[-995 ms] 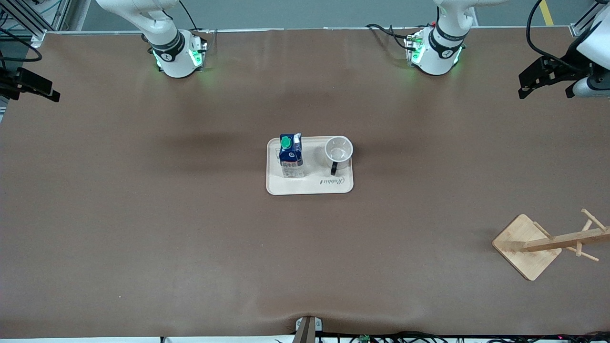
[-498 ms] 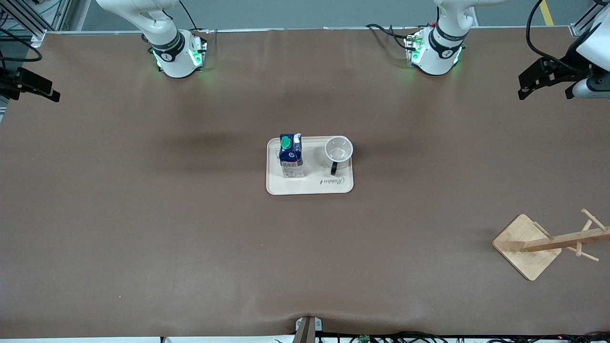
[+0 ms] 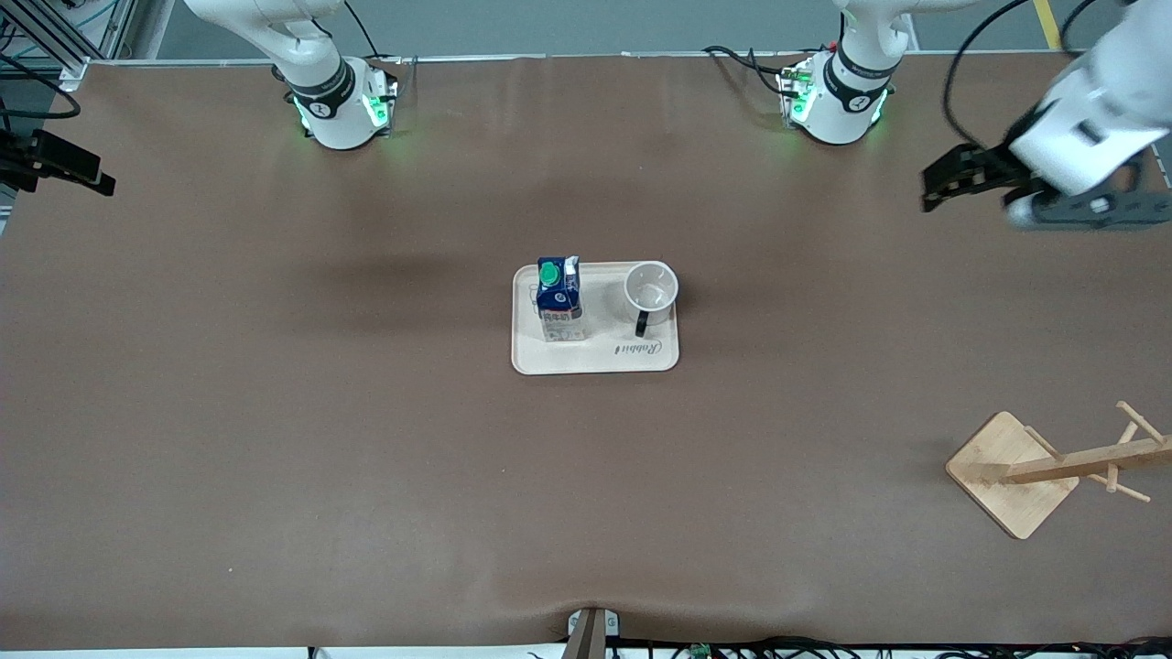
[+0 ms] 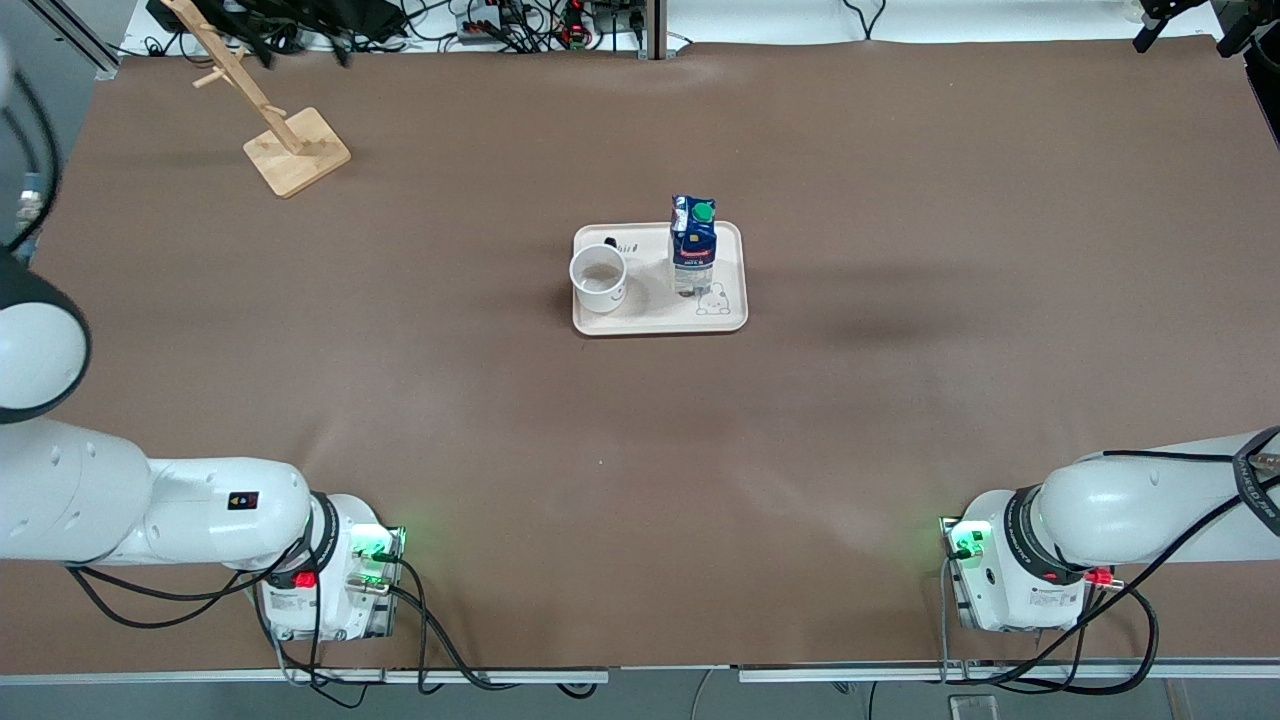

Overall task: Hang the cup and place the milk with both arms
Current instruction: 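Move the left gripper toward the white mug on the tray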

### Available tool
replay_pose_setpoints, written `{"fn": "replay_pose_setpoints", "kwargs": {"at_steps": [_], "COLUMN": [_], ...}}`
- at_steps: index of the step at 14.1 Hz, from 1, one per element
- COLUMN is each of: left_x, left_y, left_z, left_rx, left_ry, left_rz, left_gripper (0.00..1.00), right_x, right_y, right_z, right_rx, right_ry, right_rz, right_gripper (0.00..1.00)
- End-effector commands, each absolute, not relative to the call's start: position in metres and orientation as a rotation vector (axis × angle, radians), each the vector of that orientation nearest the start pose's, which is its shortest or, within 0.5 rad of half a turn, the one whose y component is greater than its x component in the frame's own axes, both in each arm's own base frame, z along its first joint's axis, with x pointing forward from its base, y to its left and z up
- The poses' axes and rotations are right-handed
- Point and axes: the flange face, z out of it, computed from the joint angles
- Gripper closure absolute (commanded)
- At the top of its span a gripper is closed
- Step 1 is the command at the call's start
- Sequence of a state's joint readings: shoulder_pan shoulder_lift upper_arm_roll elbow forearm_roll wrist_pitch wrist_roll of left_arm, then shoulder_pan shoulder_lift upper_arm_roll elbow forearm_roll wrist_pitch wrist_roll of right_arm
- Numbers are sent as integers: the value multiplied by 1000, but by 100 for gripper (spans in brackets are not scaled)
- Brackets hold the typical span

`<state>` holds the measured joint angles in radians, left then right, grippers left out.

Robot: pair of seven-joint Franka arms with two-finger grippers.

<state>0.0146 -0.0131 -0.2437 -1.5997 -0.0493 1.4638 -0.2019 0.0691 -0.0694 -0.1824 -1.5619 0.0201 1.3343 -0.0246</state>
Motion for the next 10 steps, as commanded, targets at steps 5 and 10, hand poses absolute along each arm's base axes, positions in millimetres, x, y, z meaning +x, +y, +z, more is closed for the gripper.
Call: {"fn": "replay_pose_setpoints", "kwargs": {"at_steps": [5, 10], "left_x": [519, 488], "left_y": [-265, -317], "left_z": [502, 418], "left_rx": [-3106, -3145], "left_ry": [-147, 33], "left_rz": [321, 229], "left_gripper": [0, 0], "right_x": [499, 499], "right_y": [-62, -63], "right_z": [649, 649], "right_rx": [-3061, -3061], "right_ry": [128, 130], "right_rz": [239, 239], "right_gripper": [0, 0]}}
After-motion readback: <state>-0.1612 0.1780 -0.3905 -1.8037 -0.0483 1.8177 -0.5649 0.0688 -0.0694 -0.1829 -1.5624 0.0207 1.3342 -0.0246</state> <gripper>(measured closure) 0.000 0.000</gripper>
